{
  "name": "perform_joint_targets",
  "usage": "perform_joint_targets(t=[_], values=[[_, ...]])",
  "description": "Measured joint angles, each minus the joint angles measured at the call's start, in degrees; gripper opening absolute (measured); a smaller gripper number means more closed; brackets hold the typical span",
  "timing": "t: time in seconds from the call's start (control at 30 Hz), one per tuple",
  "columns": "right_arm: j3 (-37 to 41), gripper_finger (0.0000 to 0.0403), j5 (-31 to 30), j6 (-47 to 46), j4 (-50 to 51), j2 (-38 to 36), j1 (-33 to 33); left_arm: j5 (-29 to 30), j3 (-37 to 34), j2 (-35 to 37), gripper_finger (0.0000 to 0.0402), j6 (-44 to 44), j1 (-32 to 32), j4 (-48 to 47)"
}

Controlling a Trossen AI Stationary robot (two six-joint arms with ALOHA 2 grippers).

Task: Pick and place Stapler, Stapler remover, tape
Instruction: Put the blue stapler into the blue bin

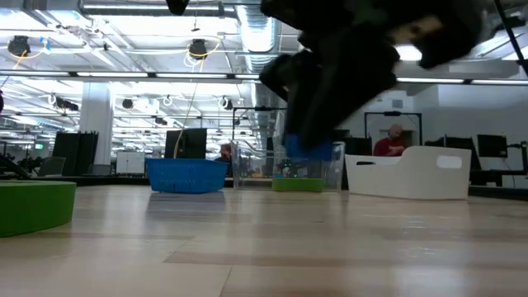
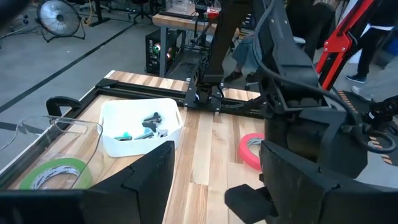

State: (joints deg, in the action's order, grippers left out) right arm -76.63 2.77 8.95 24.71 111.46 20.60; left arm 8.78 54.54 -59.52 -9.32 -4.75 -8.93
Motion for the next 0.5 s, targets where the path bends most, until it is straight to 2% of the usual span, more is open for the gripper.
perform_joint_targets(t=[0.13, 0.3, 0.5], values=[[-3.67, 0.0101, -0.03, 0.00, 4.06, 0.00, -2.11, 0.25, 0.04, 0.77, 0.0227, -0.02, 0.00, 0.00], [-7.28, 0.0101, -0.03, 0.00, 9.44, -0.02, -5.21, 4.14, 0.04, 3.80, 0.0227, -0.02, 0.02, -0.64], [-10.28, 0.0101, -0.07, 0.00, 14.18, -0.02, -9.13, 8.28, 0.09, 8.02, 0.0227, 0.00, 0.02, -7.77]])
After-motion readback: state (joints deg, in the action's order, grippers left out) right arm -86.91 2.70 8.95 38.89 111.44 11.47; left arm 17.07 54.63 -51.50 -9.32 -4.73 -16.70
